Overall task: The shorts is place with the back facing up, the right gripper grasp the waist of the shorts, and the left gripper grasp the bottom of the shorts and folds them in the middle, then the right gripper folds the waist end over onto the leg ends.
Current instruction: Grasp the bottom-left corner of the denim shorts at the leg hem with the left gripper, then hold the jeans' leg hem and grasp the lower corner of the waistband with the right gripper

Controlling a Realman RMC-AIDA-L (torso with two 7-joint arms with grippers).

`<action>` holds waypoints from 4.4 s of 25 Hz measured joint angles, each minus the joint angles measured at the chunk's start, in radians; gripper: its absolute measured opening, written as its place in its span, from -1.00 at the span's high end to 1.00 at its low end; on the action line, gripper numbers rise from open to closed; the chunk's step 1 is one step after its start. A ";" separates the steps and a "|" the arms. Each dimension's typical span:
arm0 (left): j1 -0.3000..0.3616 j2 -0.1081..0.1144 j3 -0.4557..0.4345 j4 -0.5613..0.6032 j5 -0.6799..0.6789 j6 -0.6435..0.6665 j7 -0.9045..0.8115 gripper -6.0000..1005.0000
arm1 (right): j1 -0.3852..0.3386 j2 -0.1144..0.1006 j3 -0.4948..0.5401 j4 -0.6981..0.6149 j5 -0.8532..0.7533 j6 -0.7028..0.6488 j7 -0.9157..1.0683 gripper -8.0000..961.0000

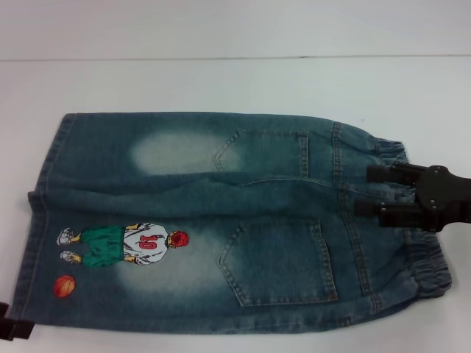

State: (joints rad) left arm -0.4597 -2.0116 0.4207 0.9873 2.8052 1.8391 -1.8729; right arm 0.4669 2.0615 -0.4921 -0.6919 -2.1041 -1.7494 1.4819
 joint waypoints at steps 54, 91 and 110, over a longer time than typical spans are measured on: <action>-0.061 -0.011 0.018 -0.046 -0.013 -0.032 0.010 -0.64 | -0.010 0.008 0.004 -0.023 0.012 -0.024 0.002 -0.93; -0.063 0.001 -0.003 -0.059 -0.004 -0.052 -0.016 0.95 | -0.030 0.011 0.020 -0.037 0.012 -0.021 0.000 -0.91; -0.073 -0.012 0.001 -0.059 -0.012 -0.047 -0.016 0.95 | -0.232 0.009 0.075 -0.034 -0.005 0.124 0.168 -0.84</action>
State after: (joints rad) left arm -0.5322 -2.0241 0.4218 0.9281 2.7932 1.7918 -1.8886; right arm 0.2348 2.0705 -0.4171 -0.7263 -2.1088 -1.6257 1.6502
